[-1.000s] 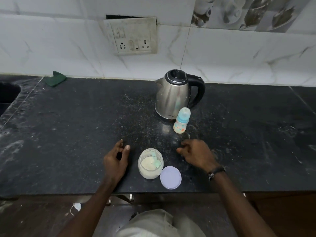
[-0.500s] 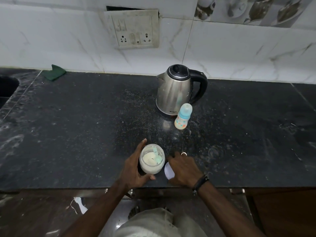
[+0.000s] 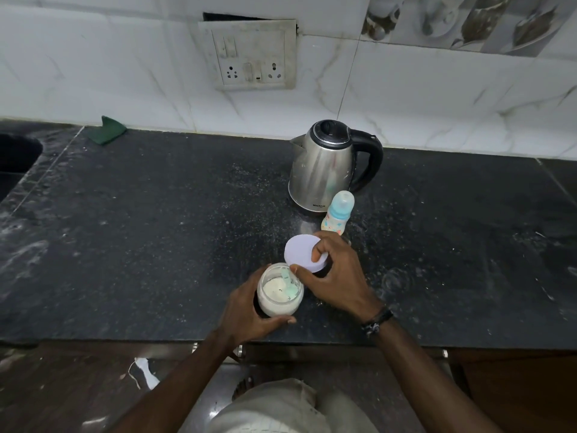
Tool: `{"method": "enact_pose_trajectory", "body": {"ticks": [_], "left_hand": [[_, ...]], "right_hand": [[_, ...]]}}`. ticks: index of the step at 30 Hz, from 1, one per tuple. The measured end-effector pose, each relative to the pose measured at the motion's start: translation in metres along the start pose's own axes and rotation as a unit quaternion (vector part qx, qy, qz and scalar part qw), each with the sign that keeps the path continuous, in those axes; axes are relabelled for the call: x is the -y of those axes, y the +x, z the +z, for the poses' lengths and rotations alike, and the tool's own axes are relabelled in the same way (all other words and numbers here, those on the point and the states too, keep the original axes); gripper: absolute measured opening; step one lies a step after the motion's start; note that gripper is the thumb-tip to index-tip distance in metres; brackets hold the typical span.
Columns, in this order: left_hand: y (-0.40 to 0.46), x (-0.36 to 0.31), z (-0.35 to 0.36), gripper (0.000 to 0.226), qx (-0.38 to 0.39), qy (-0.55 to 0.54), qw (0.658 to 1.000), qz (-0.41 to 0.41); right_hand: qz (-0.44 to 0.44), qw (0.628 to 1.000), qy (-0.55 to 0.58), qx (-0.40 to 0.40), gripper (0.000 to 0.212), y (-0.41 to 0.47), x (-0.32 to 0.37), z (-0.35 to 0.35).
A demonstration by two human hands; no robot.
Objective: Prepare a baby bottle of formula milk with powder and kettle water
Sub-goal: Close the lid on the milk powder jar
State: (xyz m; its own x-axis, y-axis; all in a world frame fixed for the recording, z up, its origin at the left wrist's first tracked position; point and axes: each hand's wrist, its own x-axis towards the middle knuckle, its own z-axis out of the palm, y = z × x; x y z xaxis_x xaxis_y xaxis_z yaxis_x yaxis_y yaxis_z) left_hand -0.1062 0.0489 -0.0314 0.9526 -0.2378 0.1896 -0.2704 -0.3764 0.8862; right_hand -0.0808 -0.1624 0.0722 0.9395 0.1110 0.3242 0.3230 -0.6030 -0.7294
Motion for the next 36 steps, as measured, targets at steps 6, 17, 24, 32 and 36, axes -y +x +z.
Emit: {"method": "enact_pose_trajectory", "body": {"ticks": [6,17,24,32,36], "left_hand": [[-0.002,-0.005,0.0,0.1,-0.012,-0.024,0.999,-0.017],[-0.006,-0.004,0.004,0.091,-0.043,-0.004,0.999,-0.018],[-0.008,0.002,0.006,0.087,-0.039,0.006,0.998,-0.048],[-0.007,0.003,0.006,0.092,-0.013,0.001,0.996,-0.088],[-0.005,0.002,0.006,0.091,-0.016,0.007,0.996,-0.085]], "right_hand": [[-0.052,0.991,-0.048,0.112,0.033,-0.002,0.011,0.005],[-0.095,0.95,-0.114,0.275,0.056,0.001,0.037,0.002],[-0.123,0.888,-0.249,0.365,0.067,0.008,0.044,0.013],[-0.153,0.869,-0.328,0.338,0.059,0.016,0.069,0.009],[-0.15,0.869,-0.376,0.284,0.051,0.02,0.082,0.013]]}}
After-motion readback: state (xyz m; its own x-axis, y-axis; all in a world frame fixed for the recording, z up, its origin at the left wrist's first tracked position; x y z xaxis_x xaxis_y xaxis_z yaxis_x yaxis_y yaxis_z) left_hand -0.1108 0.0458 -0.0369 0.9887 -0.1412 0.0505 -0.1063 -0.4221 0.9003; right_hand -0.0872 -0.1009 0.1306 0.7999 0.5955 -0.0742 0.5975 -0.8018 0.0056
